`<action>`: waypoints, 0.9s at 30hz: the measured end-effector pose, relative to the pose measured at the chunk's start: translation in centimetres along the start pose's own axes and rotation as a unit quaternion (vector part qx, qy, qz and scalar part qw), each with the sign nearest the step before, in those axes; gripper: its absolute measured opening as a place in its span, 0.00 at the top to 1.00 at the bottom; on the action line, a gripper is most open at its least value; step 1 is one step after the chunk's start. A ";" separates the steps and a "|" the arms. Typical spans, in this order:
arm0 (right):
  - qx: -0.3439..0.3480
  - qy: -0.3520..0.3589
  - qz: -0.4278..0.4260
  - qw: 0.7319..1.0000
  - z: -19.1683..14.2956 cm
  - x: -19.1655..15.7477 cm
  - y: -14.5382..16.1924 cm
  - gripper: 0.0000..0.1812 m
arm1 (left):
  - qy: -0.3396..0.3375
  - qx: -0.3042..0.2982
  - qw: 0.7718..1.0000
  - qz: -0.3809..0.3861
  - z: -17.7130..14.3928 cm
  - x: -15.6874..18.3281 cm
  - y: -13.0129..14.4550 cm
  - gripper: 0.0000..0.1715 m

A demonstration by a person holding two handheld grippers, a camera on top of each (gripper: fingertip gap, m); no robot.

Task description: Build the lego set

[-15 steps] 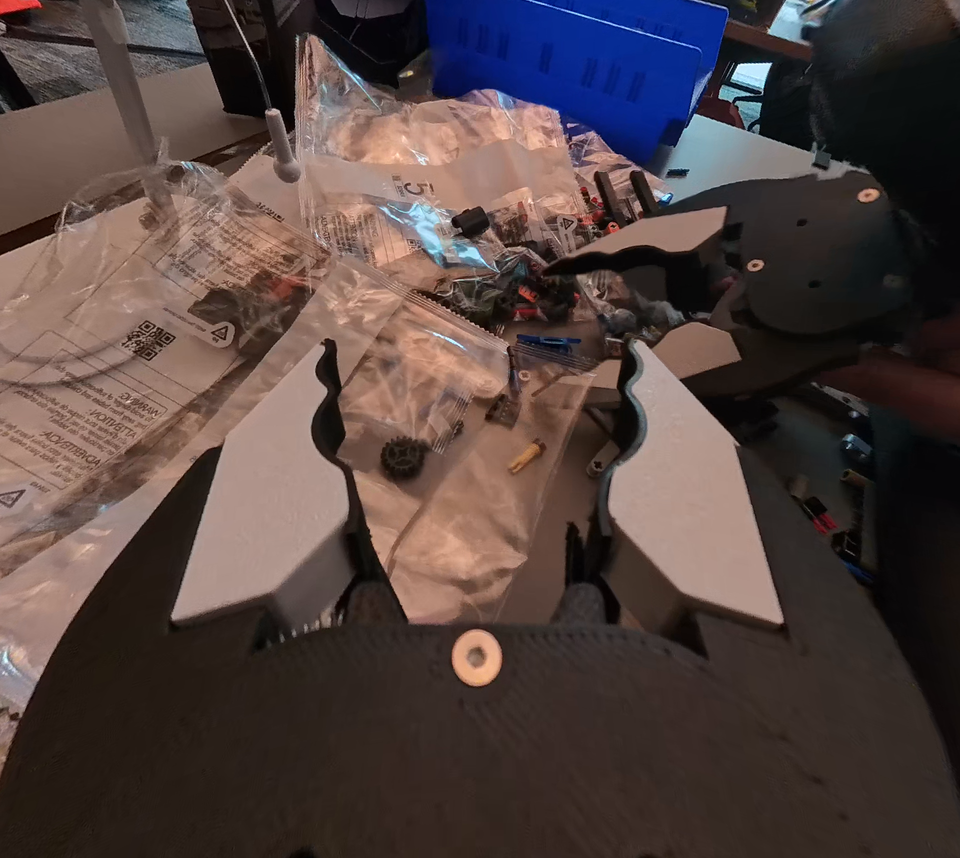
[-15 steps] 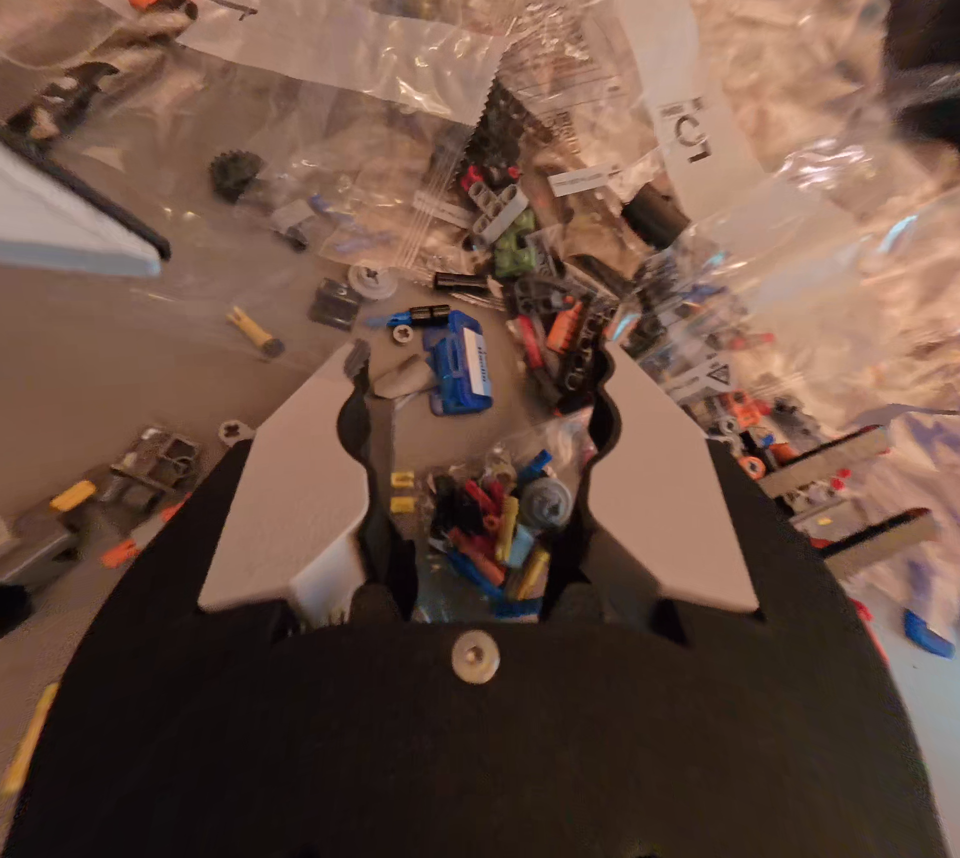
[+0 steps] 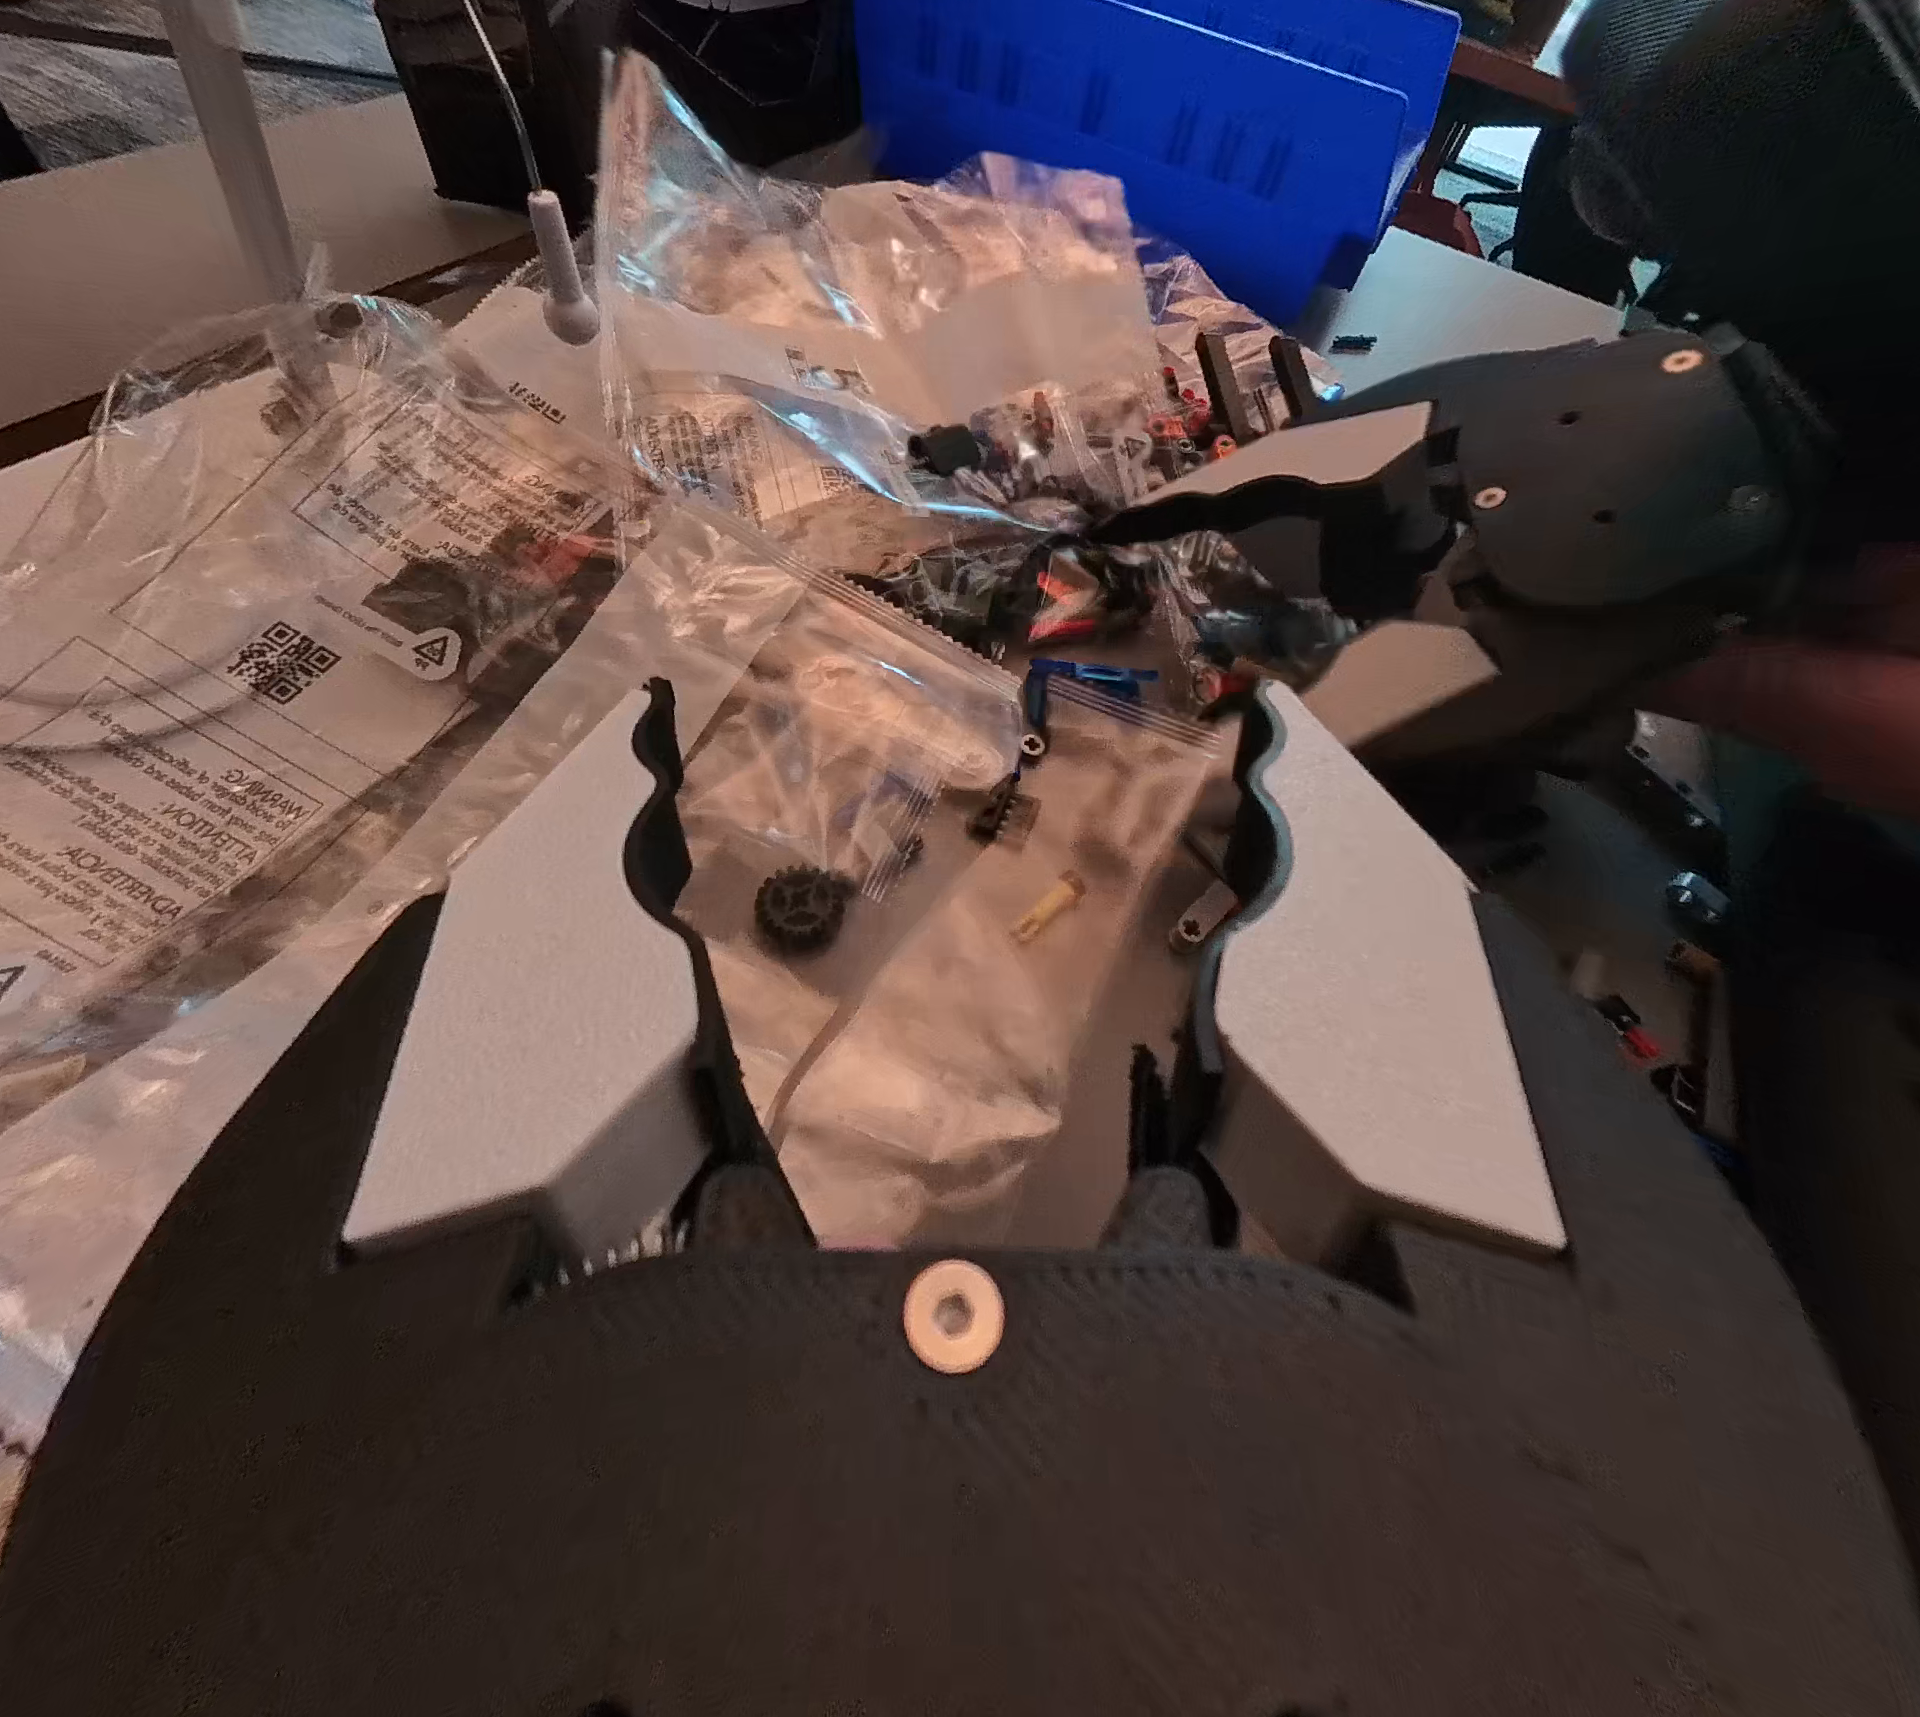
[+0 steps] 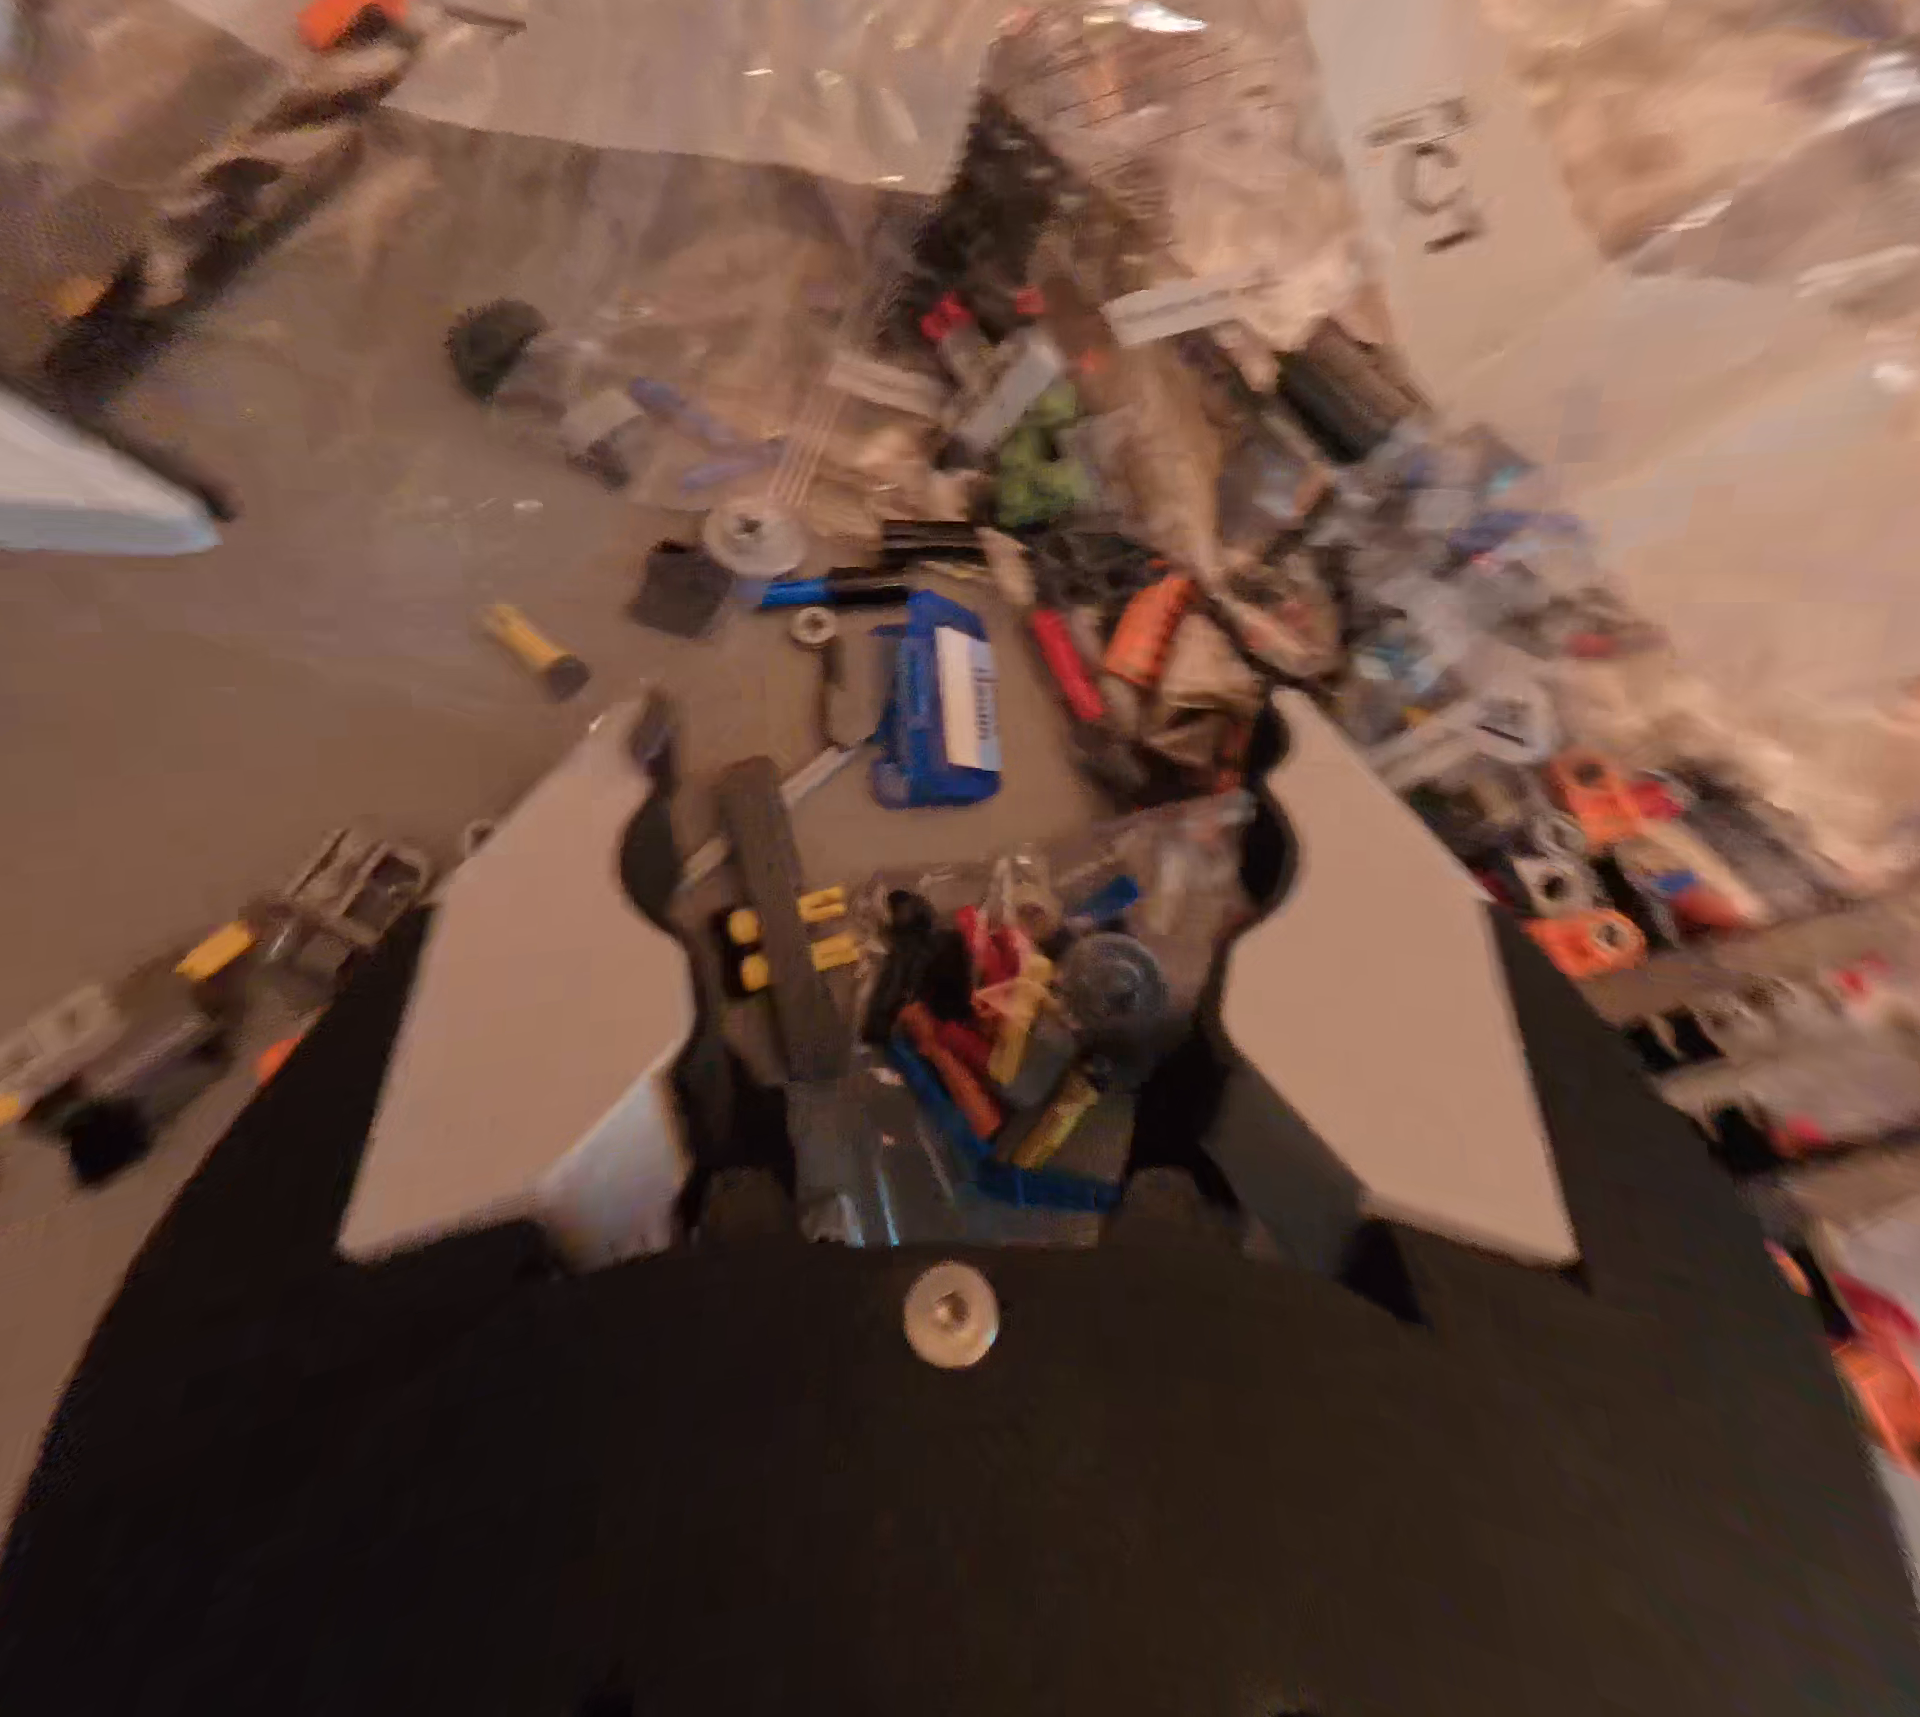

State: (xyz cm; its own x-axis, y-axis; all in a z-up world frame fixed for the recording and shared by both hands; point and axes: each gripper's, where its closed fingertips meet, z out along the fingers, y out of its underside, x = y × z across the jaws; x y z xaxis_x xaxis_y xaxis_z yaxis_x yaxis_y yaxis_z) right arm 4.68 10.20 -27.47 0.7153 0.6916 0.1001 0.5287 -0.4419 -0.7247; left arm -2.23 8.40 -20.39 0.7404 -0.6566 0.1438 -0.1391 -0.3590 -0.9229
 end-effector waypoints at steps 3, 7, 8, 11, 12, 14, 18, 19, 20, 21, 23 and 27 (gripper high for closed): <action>-0.006 -0.023 -0.015 1.000 0.3 -0.7 0.2 0.23 | 0.001 -0.006 1.000 0.003 0.2 0.1 0.2 0.39; -0.006 -0.029 -0.027 0.999 0.6 -0.4 0.0 0.17 | 0.000 -0.005 1.000 0.001 0.1 0.0 0.2 0.39; -0.005 -0.029 -0.027 0.999 0.7 -0.3 0.0 0.16 | -0.001 -0.005 1.000 0.000 0.1 0.0 0.2 0.39; -0.005 -0.029 -0.027 0.999 0.7 -0.3 0.0 0.16 | -0.004 -0.005 1.000 0.001 0.0 -0.1 0.2 0.39; -0.005 -0.029 -0.027 0.999 0.7 -0.3 0.0 0.16 | -0.005 -0.006 1.000 0.001 0.0 -0.1 0.2 0.39; -0.005 -0.029 -0.027 0.999 0.7 -0.3 0.0 0.16 | -0.001 -0.007 1.000 0.000 0.1 0.2 0.0 0.38; 0.000 -0.029 -0.030 0.999 0.6 -0.3 0.0 0.16 | 0.002 -0.020 1.000 0.016 0.4 1.4 0.3 0.38; 0.002 -0.030 -0.031 0.999 0.6 -0.4 -0.1 0.16 | 0.000 -0.023 1.000 0.021 0.4 1.5 0.4 0.38; 0.003 -0.031 -0.032 0.999 0.6 -0.4 0.0 0.16 | -0.003 -0.025 0.999 0.024 0.3 1.6 0.5 0.38; 0.005 -0.032 -0.033 0.999 0.6 -0.4 -0.1 0.15 | -0.004 -0.023 0.999 0.024 0.2 1.5 0.4 0.38; 0.009 -0.030 -0.035 0.999 0.6 -0.4 -0.1 0.15 | -0.002 -0.020 1.000 0.013 0.0 1.4 0.4 0.38; 0.008 -0.031 -0.034 0.999 0.6 -0.4 -0.1 0.15 | -0.005 -0.024 1.000 0.009 0.2 0.9 0.4 0.37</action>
State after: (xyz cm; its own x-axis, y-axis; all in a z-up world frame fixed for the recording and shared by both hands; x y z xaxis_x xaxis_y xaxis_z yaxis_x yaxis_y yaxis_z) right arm 4.04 10.29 -27.87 0.6484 0.7537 0.1070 0.5672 -0.3846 -0.7283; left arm -1.50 7.79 -20.73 0.7448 -0.6557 0.1240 -0.1834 -0.3798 -0.9067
